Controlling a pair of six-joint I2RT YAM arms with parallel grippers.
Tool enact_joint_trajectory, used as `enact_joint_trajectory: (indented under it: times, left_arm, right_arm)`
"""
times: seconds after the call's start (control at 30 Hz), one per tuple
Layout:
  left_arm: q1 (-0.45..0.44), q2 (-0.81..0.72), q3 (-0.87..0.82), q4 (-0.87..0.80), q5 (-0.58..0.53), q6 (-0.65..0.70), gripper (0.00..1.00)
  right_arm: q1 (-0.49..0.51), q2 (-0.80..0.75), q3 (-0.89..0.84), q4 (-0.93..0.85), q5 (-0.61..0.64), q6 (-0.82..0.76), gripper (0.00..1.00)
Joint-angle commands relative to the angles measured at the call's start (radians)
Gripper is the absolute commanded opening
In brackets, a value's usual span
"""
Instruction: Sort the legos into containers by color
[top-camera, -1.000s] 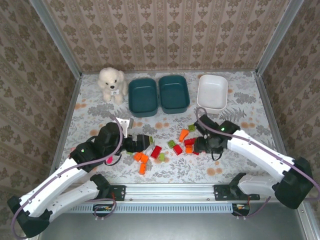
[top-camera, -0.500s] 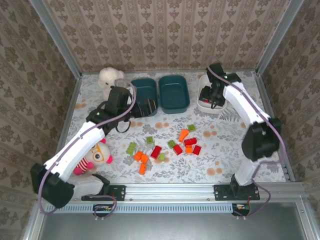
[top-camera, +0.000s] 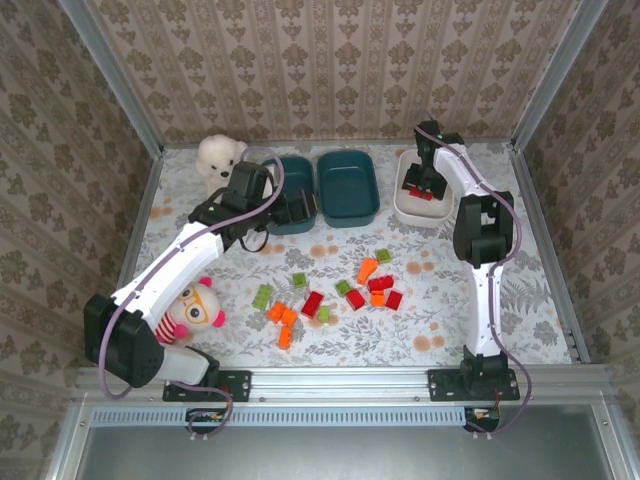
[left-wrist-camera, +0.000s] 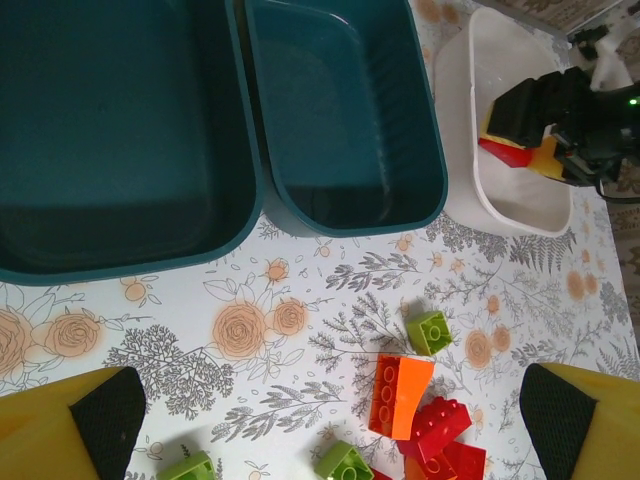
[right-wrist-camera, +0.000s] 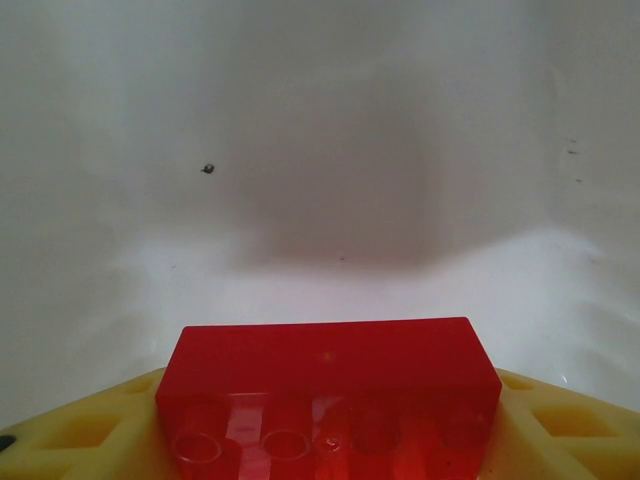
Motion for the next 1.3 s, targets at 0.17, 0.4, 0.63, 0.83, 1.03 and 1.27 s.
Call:
enact_joint_trajectory:
  times: [0.17,0.4,0.63,0.83,1.03,1.27]
  left_arm:
    - [0.005,0.015,0.044,-0.005,0.012,0.002,1.00]
    - [0.005,-0.030,0.031,-0.094,-0.021,-0.004,1.00]
    - [0.003,-0.152,-0.071,-0.262,-0.126,-0.088,0.96]
    - [-0.013,-0.191,-0.196,-0.485,-0.173,-0.012,0.84]
    - [-0.043,-0.122,-0.289,-0.473,-0.187,0.080,0.79]
    - [-0.025,0.003,-0.310,-0.368,-0.161,0.139,0.77]
  right_arm:
    - [-0.017,0.126,0.170,-0.137,-0.006,-0.005,0.76]
    - [-0.009,0.030,0.180,-0.115,-0.007,-0.017,0.88]
    - [0.105,-0.318,0.007,0.019,-0.004,-0.046,0.84]
    - [0.320,-0.719,-0.540,0.333,-0.107,-0.006,0.82]
    - [0.496,-1.118,-1.113,0.773,-0.463,0.053,0.84]
    - [0.613,-1.423,-1.390,0.805,-0.437,0.004,0.88]
